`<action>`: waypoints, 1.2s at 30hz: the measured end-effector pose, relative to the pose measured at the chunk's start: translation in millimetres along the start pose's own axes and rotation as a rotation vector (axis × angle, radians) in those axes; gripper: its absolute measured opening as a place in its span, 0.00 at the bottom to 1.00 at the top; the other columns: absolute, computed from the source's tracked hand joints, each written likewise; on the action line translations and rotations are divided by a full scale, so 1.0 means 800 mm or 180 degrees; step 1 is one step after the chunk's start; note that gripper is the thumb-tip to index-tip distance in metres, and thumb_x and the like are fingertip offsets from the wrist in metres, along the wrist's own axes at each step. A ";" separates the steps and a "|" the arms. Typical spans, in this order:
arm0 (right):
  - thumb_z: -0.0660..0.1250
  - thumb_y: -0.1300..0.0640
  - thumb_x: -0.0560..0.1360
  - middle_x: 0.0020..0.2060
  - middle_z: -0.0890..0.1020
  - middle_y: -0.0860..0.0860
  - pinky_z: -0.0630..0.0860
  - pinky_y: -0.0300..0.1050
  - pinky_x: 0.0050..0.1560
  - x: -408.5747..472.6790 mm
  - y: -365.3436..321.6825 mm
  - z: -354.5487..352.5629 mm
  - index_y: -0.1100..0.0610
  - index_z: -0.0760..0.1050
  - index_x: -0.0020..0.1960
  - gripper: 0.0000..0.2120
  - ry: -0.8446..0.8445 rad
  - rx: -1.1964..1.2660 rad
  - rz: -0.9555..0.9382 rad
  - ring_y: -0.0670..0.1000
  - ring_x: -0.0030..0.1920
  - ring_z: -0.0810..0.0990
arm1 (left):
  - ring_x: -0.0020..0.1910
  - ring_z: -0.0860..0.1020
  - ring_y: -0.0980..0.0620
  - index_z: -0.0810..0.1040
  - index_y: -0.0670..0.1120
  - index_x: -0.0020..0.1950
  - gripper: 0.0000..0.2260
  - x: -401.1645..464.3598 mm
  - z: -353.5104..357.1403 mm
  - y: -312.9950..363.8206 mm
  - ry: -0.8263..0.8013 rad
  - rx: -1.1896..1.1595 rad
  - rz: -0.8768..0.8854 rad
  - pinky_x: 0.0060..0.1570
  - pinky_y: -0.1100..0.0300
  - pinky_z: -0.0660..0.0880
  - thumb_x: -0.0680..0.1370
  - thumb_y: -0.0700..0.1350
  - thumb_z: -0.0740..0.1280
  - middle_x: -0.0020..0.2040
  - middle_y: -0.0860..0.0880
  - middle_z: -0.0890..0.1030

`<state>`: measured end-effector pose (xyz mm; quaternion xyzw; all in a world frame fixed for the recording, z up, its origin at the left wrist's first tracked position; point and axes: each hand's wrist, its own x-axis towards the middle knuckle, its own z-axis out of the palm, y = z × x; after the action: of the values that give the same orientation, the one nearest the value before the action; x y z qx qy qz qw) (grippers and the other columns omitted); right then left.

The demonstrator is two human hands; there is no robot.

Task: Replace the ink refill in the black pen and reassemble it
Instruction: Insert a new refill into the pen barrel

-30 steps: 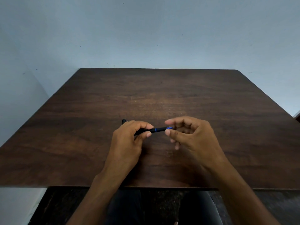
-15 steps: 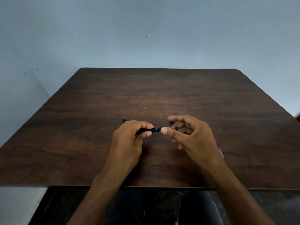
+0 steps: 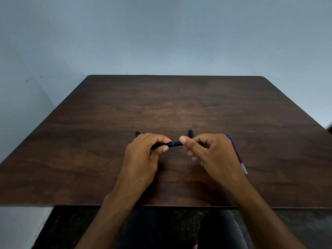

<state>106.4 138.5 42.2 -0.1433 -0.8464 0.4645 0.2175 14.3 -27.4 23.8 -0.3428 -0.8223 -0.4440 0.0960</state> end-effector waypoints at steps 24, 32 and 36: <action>0.77 0.57 0.72 0.37 0.87 0.46 0.84 0.47 0.44 -0.001 0.007 -0.003 0.46 0.84 0.53 0.12 -0.0104 0.0124 -0.0122 0.45 0.36 0.84 | 0.50 0.78 0.62 0.83 0.54 0.52 0.08 0.005 0.003 -0.003 -0.0045 0.0064 0.0059 0.52 0.71 0.72 0.75 0.43 0.72 0.45 0.66 0.78; 0.73 0.41 0.68 0.32 0.86 0.51 0.81 0.57 0.35 0.000 0.007 0.000 0.43 0.85 0.43 0.08 0.0089 0.0342 -0.0200 0.53 0.32 0.83 | 0.51 0.79 0.59 0.84 0.51 0.52 0.08 0.005 0.005 0.000 0.0025 -0.0032 0.0088 0.54 0.62 0.75 0.75 0.41 0.73 0.47 0.60 0.82; 0.79 0.50 0.67 0.39 0.87 0.49 0.85 0.53 0.37 0.001 0.015 0.000 0.48 0.84 0.53 0.15 0.0007 0.0585 -0.0020 0.51 0.38 0.86 | 0.51 0.78 0.61 0.83 0.53 0.52 0.09 0.005 0.004 0.001 -0.0042 0.0010 0.0069 0.53 0.66 0.74 0.75 0.41 0.72 0.46 0.65 0.79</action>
<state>106.1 145.0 31.8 -0.1207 -0.8004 0.5393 0.2322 12.1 -22.8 24.0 -0.3545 -0.8198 -0.4394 0.0959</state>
